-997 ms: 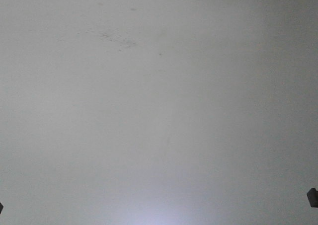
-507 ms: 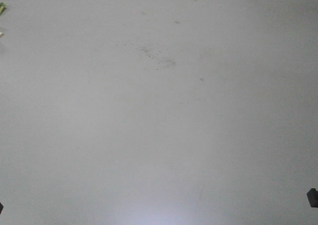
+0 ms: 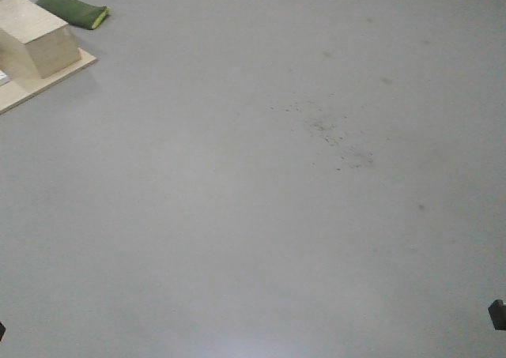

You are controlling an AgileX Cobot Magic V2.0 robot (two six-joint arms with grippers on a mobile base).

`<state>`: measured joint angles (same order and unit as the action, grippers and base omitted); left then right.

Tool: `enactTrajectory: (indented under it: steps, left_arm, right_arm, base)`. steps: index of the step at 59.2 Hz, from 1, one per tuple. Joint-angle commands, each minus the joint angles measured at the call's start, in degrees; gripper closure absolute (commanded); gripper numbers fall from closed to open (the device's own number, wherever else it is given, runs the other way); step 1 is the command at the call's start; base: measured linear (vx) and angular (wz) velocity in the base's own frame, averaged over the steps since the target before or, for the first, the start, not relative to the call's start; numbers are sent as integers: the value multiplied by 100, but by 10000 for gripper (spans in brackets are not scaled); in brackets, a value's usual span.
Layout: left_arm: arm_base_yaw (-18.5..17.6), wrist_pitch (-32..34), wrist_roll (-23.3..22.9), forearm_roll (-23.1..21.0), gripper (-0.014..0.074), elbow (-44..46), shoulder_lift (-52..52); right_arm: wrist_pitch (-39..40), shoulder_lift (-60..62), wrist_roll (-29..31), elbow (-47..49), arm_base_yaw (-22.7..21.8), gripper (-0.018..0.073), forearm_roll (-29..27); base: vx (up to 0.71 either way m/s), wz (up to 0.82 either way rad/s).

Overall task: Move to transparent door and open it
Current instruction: 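Drive up to the white-framed glass door and stop facing it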

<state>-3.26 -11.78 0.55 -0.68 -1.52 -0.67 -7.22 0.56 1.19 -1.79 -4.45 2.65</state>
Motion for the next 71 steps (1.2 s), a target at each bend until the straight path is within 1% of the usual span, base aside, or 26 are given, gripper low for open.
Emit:
enactTrajectory:
  steps: [1,34,71]
  left_arm:
    - [-21,482,-55,-38,602,-178,-62]
    - [-21,482,-55,-38,602,-178,-62]
    - [-21,482,-55,-38,602,-178,-62]
  right_arm:
    - [489,84,51,-69,5,567,28]
    - [489,84,51,-69,5,567,28]
    - [489,79,51,-69,5,567,28]
  base:
    - [63,64]
    - [62,65]
    - [59,58]
